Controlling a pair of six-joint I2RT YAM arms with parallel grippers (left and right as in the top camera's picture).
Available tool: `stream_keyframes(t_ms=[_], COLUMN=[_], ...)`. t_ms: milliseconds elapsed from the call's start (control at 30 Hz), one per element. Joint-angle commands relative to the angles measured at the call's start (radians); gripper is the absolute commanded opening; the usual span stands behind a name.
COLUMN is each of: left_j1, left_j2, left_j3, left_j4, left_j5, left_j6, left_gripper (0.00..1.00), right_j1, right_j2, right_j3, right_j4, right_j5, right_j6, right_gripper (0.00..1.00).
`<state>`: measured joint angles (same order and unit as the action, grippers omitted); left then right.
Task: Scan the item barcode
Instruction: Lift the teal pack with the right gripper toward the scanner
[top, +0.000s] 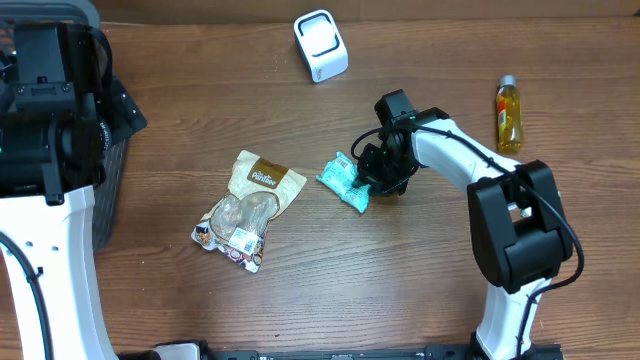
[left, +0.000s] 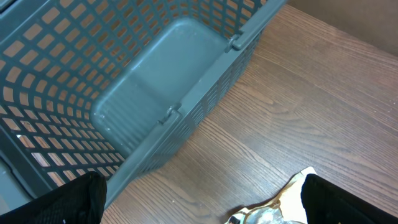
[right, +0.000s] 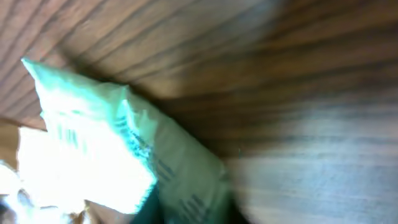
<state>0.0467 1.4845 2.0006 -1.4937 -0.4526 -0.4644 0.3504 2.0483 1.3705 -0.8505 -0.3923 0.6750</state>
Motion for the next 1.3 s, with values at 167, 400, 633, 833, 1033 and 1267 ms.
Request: stream_keyframes(t_ms=[167, 400, 633, 833, 1033, 1267], left_j1=[0.005, 0.005, 0.005, 0.005, 0.005, 0.005], left_j2=[0.006, 0.006, 0.006, 0.006, 0.006, 0.006], left_j3=[0.009, 0.009, 0.009, 0.009, 0.009, 0.009], left_j4=[0.002, 0.002, 0.002, 0.002, 0.002, 0.002], left_j5=[0.002, 0.001, 0.002, 0.001, 0.002, 0.002], left_j6=[-0.011, -0.011, -0.011, -0.011, -0.011, -0.011], left_gripper=[1.00, 1.00, 1.00, 1.00, 1.00, 1.00], right_j1=[-0.026, -0.032, -0.032, -0.027, 0.034, 0.108], right_j2=[-0.076, -0.175, -0.199, -0.199, -0.196, -0.129], right_j3=[0.034, 0.103, 0.134, 0.250, 0.292, 0.291], right_j4=[0.009, 0.003, 0.032, 0.254, 0.536, 0.806], right_j5=[0.038, -0.007, -0.087, 0.259, 0.599, 0.805], right_j6=[-0.228, -0.467, -0.844, -0.873, -1.244, -1.508], right_gripper=[0.04, 0.04, 0.04, 0.04, 0.04, 0.04])
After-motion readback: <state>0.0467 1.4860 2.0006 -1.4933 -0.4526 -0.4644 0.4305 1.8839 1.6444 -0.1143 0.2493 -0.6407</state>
